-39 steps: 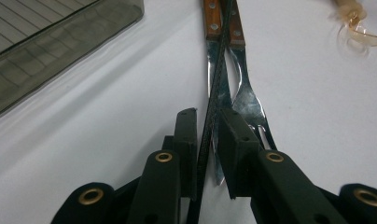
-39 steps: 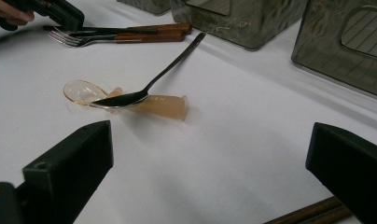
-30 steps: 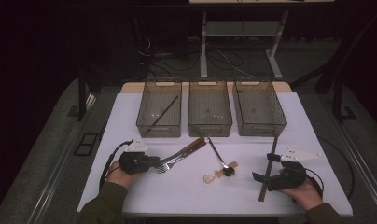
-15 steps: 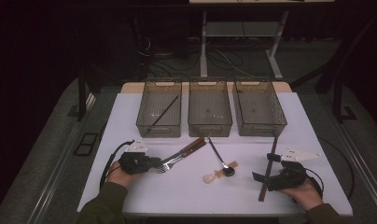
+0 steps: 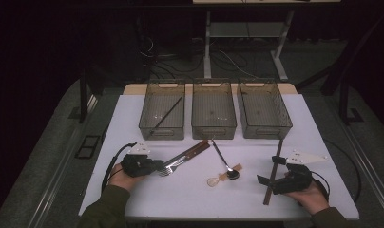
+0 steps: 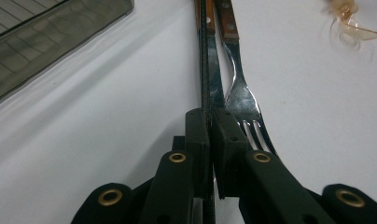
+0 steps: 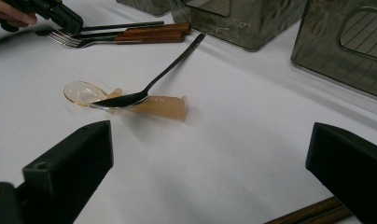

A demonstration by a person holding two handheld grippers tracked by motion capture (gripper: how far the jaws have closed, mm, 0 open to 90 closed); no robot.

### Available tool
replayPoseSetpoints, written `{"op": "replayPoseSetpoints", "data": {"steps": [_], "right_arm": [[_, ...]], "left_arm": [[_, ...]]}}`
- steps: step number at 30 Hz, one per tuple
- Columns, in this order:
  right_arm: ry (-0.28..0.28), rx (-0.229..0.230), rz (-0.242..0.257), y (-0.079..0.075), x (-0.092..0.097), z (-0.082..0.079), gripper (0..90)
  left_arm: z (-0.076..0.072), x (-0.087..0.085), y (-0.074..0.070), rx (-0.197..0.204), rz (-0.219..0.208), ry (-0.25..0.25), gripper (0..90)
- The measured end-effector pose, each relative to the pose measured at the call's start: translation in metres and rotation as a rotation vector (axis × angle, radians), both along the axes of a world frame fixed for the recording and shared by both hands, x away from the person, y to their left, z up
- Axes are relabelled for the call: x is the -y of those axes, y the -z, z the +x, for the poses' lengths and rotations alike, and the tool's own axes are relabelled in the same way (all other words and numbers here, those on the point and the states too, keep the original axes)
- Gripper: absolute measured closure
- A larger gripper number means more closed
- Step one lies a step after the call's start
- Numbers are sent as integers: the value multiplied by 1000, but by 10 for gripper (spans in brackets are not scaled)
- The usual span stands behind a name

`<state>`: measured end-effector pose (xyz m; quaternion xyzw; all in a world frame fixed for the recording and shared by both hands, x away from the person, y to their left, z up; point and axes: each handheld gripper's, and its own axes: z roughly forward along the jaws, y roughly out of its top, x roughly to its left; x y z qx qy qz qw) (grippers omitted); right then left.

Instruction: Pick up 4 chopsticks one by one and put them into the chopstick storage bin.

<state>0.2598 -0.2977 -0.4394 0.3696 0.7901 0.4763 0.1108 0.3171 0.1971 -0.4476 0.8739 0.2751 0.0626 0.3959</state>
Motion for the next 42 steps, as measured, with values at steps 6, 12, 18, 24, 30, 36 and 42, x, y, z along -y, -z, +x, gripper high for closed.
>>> {"op": "replayPoseSetpoints", "data": {"steps": [6,12,18,24,30,36,42], "right_arm": [[0,1,0,0,0,0,6],[-1,-1,1,0,0,0,6],[-1,-2,2,0,0,0,6],[-6,-4,-5,1,-2,1,5],[-3,-7,-2,1,-1,1,6],[-5,-6,-3,1,-1,1,6],[-6,-5,-4,1,-2,1,6]], "left_arm": [[-1,0,-4,1,-11,-17,849],[-2,0,-9,-1,-33,-28,849],[-1,1,-17,2,-44,-39,849],[-2,0,-23,-4,-79,-68,849],[-3,-1,-29,-6,-91,-81,849],[-4,0,-34,2,-101,-86,849],[-2,1,-38,9,-113,-96,849]]}}
